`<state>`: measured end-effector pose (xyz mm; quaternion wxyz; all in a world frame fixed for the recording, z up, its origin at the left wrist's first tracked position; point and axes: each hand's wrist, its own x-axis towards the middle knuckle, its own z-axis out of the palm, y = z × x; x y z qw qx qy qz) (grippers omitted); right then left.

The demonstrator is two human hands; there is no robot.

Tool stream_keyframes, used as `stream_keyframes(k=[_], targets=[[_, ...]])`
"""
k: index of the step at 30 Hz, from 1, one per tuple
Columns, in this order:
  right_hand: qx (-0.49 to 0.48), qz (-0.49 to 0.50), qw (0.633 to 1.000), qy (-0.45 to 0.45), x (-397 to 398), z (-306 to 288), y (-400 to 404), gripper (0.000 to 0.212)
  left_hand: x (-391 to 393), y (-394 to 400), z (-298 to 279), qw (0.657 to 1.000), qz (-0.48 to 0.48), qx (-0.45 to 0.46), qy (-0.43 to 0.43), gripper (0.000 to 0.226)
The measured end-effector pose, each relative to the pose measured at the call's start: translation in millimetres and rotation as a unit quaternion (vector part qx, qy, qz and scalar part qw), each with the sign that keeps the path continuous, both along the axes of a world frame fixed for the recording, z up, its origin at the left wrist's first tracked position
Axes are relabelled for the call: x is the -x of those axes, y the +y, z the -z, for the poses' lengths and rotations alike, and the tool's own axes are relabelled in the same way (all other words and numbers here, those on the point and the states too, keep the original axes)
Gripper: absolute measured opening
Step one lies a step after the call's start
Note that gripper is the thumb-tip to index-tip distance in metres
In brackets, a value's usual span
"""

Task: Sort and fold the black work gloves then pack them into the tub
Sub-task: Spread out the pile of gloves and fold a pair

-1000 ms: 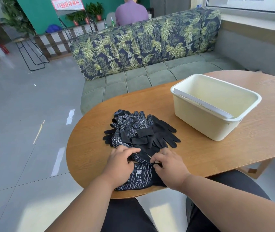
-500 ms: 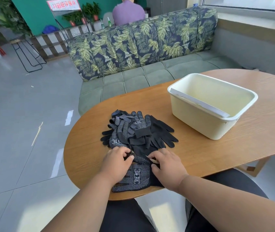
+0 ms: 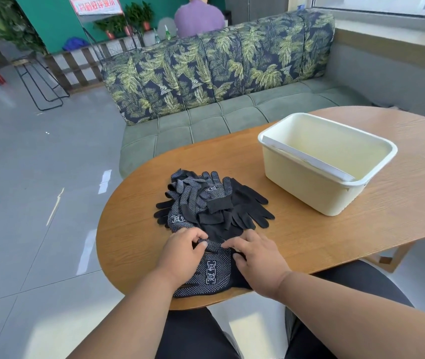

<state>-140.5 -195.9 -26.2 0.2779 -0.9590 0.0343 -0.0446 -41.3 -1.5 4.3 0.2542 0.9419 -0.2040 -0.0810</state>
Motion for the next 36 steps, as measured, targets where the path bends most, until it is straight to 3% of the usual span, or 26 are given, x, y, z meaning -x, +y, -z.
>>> stream_keyframes(k=[17,23,31,36], targets=[[0.030,-0.026,0.998,0.039,1,-6,0,0.038,2,0,5,0.964,-0.132,0.199,0.113,0.025],[0.032,-0.027,0.998,0.035,1,-4,-2,0.038,-1,-4,3,0.967,-0.129,0.167,0.140,0.025],[-0.021,0.001,1.000,0.004,3,1,-5,0.032,11,-2,-6,0.908,-0.144,0.322,0.225,0.030],[-0.017,0.005,1.000,0.005,3,3,-4,0.034,22,4,-9,0.907,-0.094,0.322,0.254,0.030]])
